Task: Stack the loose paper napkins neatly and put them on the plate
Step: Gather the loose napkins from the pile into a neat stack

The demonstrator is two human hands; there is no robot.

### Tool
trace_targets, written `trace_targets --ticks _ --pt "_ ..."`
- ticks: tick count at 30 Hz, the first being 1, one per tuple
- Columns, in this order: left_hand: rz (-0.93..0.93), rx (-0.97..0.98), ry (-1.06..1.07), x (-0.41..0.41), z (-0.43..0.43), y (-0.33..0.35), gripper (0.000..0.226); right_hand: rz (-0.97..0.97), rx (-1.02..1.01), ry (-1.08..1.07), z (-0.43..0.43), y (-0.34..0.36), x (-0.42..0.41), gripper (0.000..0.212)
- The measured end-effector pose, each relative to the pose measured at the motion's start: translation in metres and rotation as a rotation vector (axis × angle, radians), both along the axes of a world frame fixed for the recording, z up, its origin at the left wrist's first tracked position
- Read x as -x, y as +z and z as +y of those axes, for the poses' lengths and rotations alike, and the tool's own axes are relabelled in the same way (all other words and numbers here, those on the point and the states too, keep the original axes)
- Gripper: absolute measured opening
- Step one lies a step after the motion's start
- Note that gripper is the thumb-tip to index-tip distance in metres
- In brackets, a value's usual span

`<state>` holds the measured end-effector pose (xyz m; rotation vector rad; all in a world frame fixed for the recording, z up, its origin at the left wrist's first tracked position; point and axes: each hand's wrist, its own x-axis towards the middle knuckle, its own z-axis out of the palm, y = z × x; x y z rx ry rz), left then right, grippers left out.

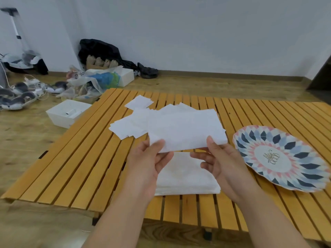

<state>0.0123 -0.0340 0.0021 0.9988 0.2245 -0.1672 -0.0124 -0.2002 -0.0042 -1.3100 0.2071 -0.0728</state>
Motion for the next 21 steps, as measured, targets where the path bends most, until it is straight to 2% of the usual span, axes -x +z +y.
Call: trace_targets --ticks 3,5,10,13,15,17,19,21 --pt "0.016 -0.218 -0.033 -0.004 0.014 -0.006 0.025 0.052 0.056 -0.09 -0.008 -0.003 0.0 0.015" --pt "-0.022 -0.386 -0.108 -0.008 0.022 -0.004 0.026 0.084 0.139 -0.102 -0.013 -0.006 -0.001 0.014" --pt "-0.098 -0.661 -0.143 -0.018 0.03 -0.007 0.005 0.168 0.422 -0.017 -0.023 -0.01 0.001 0.011" --pt "-0.128 -0.872 -0.193 -0.021 0.03 -0.016 0.003 0.236 0.58 0.019 -0.026 -0.014 0.002 0.009" --pt "-0.139 -1.018 -0.222 -0.022 0.03 -0.021 0.011 0.305 0.666 0.072 -0.026 -0.016 0.001 0.009" --pt "-0.184 -1.251 -0.241 -0.021 0.029 -0.023 0.026 0.363 0.763 0.116 -0.027 -0.019 0.001 0.016" --pt "-0.27 -1.558 -0.213 -0.018 0.027 -0.024 0.046 0.393 0.845 0.137 -0.025 -0.022 0.001 0.024" --pt "-0.422 -1.748 -0.125 -0.013 0.021 -0.021 0.056 0.41 0.997 0.115 -0.023 -0.024 0.001 0.031"
